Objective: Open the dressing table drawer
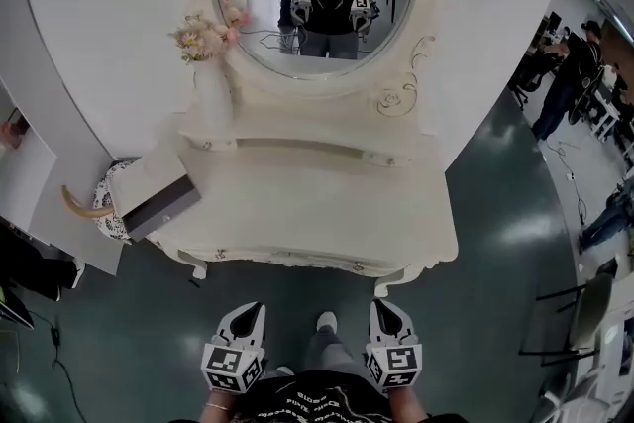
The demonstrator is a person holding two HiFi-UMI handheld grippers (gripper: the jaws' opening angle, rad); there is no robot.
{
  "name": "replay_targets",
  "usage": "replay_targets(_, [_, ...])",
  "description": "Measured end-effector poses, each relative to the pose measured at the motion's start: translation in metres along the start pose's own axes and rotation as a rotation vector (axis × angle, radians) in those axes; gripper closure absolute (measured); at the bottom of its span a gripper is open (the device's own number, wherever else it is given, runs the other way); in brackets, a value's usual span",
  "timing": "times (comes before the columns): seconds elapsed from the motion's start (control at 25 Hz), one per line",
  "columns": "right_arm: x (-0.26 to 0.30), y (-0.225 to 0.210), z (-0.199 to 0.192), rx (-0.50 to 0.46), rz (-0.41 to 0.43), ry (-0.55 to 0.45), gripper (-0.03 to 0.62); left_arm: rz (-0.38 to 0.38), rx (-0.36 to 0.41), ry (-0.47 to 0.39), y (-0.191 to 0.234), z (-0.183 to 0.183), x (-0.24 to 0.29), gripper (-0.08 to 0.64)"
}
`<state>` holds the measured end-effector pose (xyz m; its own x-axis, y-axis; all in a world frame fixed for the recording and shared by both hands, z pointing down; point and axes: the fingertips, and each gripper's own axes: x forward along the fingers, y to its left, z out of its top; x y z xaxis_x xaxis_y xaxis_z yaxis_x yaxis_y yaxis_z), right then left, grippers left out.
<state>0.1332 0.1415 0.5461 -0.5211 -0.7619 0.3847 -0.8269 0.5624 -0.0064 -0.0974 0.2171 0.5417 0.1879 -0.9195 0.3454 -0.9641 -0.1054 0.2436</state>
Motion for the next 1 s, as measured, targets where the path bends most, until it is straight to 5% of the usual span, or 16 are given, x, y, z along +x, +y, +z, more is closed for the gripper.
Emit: replay_targets(1.0, [0.113,-0.119,0.057,-0.059,0.111,-0.012,0.580,0.062,0.000,-0.029,-0.040,0.058,0.149,0.543])
